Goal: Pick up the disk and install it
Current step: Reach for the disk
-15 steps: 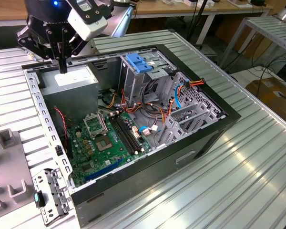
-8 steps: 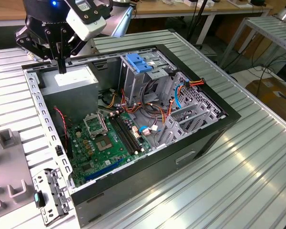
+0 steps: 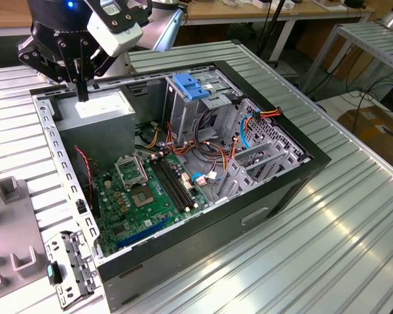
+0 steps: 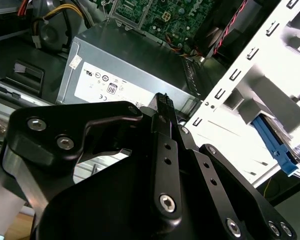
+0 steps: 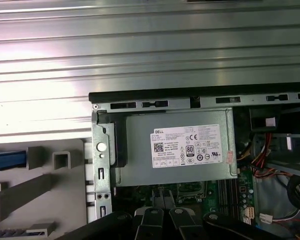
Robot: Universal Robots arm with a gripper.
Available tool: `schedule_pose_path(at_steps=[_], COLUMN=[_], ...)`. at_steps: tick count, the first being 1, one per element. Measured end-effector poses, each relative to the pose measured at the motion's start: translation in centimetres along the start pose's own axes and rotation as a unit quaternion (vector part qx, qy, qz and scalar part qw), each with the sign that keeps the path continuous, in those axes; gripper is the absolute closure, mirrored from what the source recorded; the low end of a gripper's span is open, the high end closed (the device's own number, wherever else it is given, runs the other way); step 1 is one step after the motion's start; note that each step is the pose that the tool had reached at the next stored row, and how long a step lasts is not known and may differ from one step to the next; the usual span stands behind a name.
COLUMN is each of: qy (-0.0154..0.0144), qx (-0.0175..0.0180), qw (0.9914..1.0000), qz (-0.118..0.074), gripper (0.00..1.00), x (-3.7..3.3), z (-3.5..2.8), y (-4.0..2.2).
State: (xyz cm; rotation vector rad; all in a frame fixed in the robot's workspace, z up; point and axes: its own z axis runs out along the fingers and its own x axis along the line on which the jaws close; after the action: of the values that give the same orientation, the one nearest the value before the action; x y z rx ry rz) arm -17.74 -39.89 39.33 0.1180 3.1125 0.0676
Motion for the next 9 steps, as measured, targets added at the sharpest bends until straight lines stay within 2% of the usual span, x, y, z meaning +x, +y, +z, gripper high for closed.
schedule_pose_path(at_steps=[9], qy=[0.0000], qx=[0.0000], qw=[1.00000], qz=[0.000], gripper=[0.89], x=[0.33], z=[-0.01], y=[-0.02])
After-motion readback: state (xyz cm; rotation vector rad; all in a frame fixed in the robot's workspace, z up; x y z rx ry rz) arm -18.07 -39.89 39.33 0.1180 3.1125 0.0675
